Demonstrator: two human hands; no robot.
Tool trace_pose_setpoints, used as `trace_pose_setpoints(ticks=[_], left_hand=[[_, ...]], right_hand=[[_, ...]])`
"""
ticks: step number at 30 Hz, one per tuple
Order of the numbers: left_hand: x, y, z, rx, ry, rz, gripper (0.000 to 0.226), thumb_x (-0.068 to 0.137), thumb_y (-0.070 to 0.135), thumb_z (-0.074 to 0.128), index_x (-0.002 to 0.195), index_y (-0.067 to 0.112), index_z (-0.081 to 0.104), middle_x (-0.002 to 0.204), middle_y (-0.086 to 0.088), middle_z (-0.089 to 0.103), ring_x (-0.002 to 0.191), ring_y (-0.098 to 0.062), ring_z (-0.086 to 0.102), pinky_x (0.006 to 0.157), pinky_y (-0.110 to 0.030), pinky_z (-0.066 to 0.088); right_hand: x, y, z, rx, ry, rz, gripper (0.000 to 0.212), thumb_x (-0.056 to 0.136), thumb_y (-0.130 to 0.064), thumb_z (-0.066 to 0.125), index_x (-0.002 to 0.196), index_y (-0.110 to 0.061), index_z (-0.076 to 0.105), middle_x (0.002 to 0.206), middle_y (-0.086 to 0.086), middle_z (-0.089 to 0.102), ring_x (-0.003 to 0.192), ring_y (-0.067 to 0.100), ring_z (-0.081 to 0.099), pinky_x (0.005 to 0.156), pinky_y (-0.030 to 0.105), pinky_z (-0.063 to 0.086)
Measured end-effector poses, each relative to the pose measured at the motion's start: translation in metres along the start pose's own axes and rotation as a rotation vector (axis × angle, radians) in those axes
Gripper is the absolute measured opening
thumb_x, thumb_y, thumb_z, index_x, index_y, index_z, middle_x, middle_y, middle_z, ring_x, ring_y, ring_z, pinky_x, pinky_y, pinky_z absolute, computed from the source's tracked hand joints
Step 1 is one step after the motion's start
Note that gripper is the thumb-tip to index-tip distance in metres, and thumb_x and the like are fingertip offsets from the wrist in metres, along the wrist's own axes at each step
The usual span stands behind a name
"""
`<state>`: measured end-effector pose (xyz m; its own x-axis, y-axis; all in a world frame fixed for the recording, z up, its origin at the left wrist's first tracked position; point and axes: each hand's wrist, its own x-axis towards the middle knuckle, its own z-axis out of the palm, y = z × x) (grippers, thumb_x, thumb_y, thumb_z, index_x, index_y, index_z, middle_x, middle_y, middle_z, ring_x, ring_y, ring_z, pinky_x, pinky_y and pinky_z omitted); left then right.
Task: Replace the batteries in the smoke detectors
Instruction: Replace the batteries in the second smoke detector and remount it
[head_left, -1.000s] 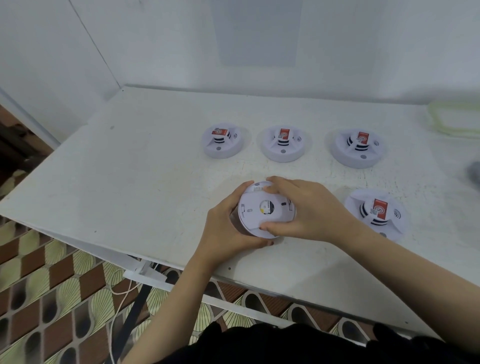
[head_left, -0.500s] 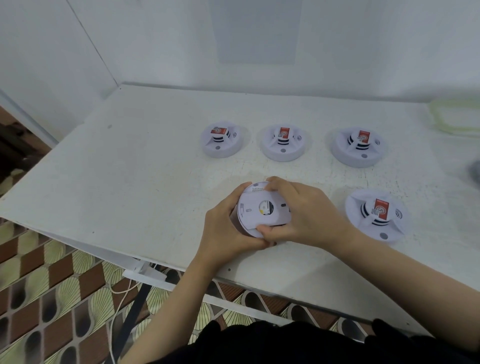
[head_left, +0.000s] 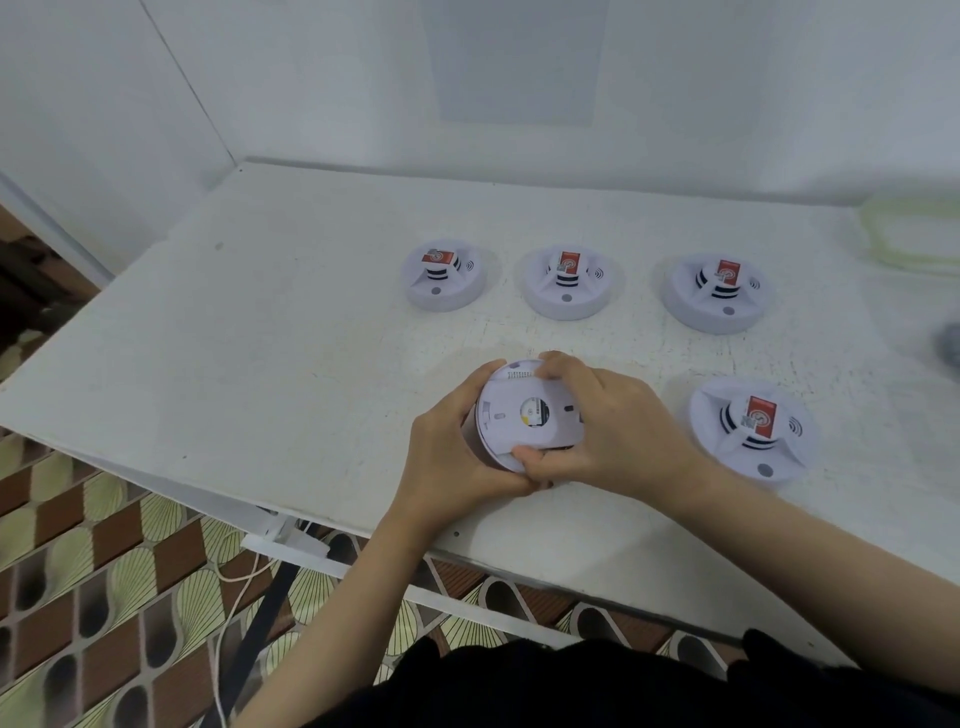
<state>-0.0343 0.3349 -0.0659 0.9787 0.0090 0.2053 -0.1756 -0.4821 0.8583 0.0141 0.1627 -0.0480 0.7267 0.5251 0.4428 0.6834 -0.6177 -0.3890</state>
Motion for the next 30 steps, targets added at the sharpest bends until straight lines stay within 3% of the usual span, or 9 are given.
trace_pose_setpoints(ticks=[5, 9, 12, 16, 19, 22, 24, 26, 30], left_hand=[[-0.002, -0.001, 0.001, -0.050, 0.007, -0.039, 0.092, 0.049, 0.030, 0.092, 0.132, 0.021, 0.052, 0.116, 0.015, 0.064, 0.107, 0.005, 0.058, 0.084, -0.008, 0.046], [-0.002, 0.001, 0.002, -0.047, -0.014, -0.014, 0.100, 0.047, 0.040, 0.092, 0.134, 0.024, 0.046, 0.121, 0.024, 0.056, 0.111, 0.011, 0.053, 0.089, -0.005, 0.043], [-0.001, 0.001, 0.002, -0.063, -0.006, -0.008, 0.100, 0.050, 0.043, 0.089, 0.136, 0.029, 0.041, 0.126, 0.022, 0.054, 0.116, 0.005, 0.053, 0.092, -0.010, 0.045], [-0.002, 0.001, 0.004, -0.107, 0.051, 0.023, 0.097, 0.051, 0.021, 0.093, 0.132, 0.027, 0.039, 0.132, 0.014, 0.049, 0.121, -0.006, 0.052, 0.093, -0.019, 0.049], [-0.001, 0.010, 0.008, -0.092, 0.095, 0.085, 0.100, 0.053, 0.012, 0.092, 0.136, 0.014, 0.038, 0.135, 0.027, 0.036, 0.126, 0.002, 0.044, 0.093, -0.012, 0.044], [0.003, 0.025, 0.011, -0.063, 0.118, 0.201, 0.106, 0.055, 0.012, 0.093, 0.141, 0.024, 0.032, 0.149, 0.007, 0.026, 0.133, -0.011, 0.042, 0.096, -0.018, 0.047], [0.008, 0.031, 0.013, -0.032, 0.101, 0.245, 0.102, 0.058, 0.013, 0.092, 0.142, 0.011, 0.034, 0.152, 0.015, 0.016, 0.136, -0.015, 0.039, 0.099, -0.021, 0.046], [0.011, 0.030, 0.015, -0.036, 0.066, 0.233, 0.107, 0.058, 0.016, 0.091, 0.144, 0.001, 0.029, 0.149, 0.030, 0.013, 0.138, -0.007, 0.034, 0.101, -0.015, 0.040], [0.009, 0.025, 0.019, -0.102, -0.019, 0.074, 0.115, 0.057, 0.033, 0.089, 0.150, 0.016, 0.023, 0.148, 0.023, 0.029, 0.135, 0.008, 0.032, 0.100, -0.008, 0.036]], right_hand=[[0.002, 0.006, -0.006, 0.116, -0.114, 0.101, 0.070, 0.066, -0.060, 0.067, 0.118, -0.013, 0.055, 0.115, 0.003, 0.066, 0.093, 0.022, 0.064, 0.077, 0.038, 0.053], [0.004, 0.015, -0.017, 0.328, -0.191, 0.197, 0.060, 0.067, -0.055, 0.071, 0.118, -0.026, 0.060, 0.135, -0.002, 0.055, 0.117, 0.008, 0.055, 0.096, 0.033, 0.048], [0.003, 0.013, -0.017, 0.376, -0.175, 0.242, 0.045, 0.078, -0.041, 0.072, 0.119, -0.025, 0.062, 0.126, -0.010, 0.058, 0.112, 0.002, 0.054, 0.094, 0.033, 0.050], [0.001, 0.004, -0.013, 0.515, -0.162, 0.366, 0.037, 0.083, -0.043, 0.065, 0.118, -0.028, 0.061, 0.116, -0.015, 0.062, 0.107, 0.005, 0.059, 0.089, 0.036, 0.053], [0.001, -0.005, -0.014, 0.641, -0.115, 0.421, 0.045, 0.079, -0.053, 0.061, 0.119, -0.033, 0.056, 0.115, -0.020, 0.060, 0.107, 0.000, 0.057, 0.086, 0.026, 0.053], [0.000, -0.014, -0.018, 0.782, -0.080, 0.462, 0.063, 0.070, -0.056, 0.072, 0.121, -0.041, 0.039, 0.119, -0.016, 0.058, 0.108, -0.001, 0.055, 0.082, 0.015, 0.049], [0.001, -0.015, -0.022, 0.908, -0.075, 0.464, 0.075, 0.064, -0.049, 0.076, 0.124, -0.043, 0.032, 0.121, -0.009, 0.060, 0.110, 0.008, 0.057, 0.084, 0.023, 0.053], [0.000, -0.013, -0.027, 1.114, -0.080, 0.434, 0.073, 0.066, -0.037, 0.073, 0.127, -0.041, 0.033, 0.119, -0.001, 0.064, 0.107, 0.020, 0.062, 0.080, 0.030, 0.055], [-0.005, -0.011, -0.028, 1.394, -0.080, 0.465, 0.057, 0.083, -0.021, 0.054, 0.133, -0.042, 0.040, 0.116, -0.006, 0.066, 0.103, 0.025, 0.065, 0.077, 0.037, 0.056]])
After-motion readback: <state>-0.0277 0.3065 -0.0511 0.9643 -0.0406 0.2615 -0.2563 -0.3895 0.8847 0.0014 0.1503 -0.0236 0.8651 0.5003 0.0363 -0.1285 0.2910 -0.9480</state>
